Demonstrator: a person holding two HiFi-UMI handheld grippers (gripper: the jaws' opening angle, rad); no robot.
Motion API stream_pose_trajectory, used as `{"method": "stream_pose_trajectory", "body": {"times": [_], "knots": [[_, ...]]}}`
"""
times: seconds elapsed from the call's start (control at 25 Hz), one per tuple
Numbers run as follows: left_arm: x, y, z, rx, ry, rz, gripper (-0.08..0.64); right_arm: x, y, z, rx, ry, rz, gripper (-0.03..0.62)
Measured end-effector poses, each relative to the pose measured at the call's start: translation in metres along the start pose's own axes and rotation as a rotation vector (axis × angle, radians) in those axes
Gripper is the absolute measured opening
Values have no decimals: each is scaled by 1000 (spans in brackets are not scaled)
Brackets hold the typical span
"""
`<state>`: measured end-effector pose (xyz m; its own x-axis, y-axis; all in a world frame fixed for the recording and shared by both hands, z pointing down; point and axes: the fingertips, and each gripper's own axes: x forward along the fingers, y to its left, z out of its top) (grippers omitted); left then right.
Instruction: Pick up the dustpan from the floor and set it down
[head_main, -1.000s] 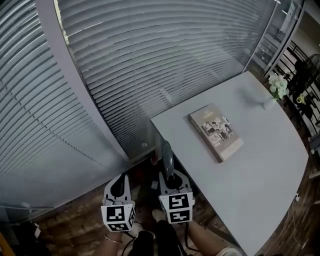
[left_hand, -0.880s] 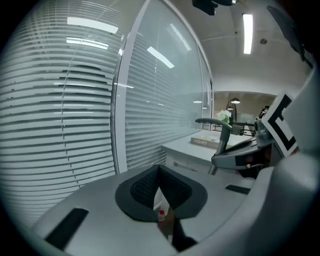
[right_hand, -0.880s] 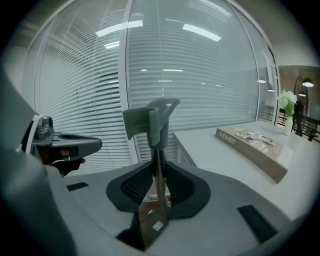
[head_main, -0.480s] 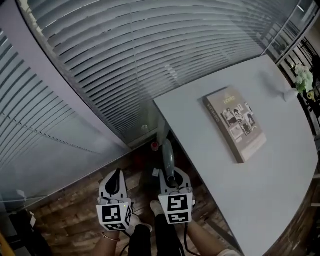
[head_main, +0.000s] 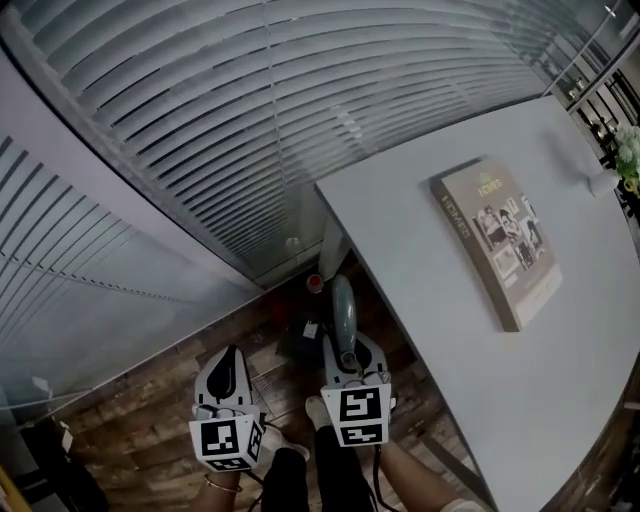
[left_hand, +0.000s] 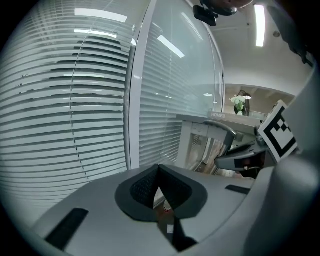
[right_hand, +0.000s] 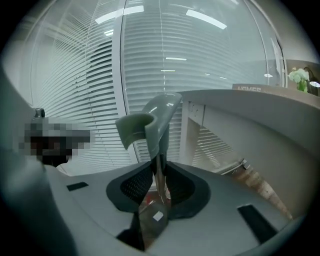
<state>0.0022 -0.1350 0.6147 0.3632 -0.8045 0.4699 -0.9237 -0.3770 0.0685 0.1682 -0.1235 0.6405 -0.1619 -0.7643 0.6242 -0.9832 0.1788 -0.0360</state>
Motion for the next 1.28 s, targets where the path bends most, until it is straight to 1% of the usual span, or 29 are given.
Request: {"method": "stream_pose_trajectory", "body": {"times": [0.32, 0.76, 1.16, 1.28], "knots": [[2, 9, -11, -10, 12, 7, 18, 19, 5, -14, 7, 16, -10, 100], [-5, 16, -20, -23, 29, 11, 18, 39, 1, -10, 9, 13, -28, 100], [-14, 17, -29, -35, 40, 13, 18, 57, -18, -4, 43, -16, -66, 100], [-16, 17, -32, -38, 44, 12, 18, 59, -21, -5, 34, -16, -78, 100]]}}
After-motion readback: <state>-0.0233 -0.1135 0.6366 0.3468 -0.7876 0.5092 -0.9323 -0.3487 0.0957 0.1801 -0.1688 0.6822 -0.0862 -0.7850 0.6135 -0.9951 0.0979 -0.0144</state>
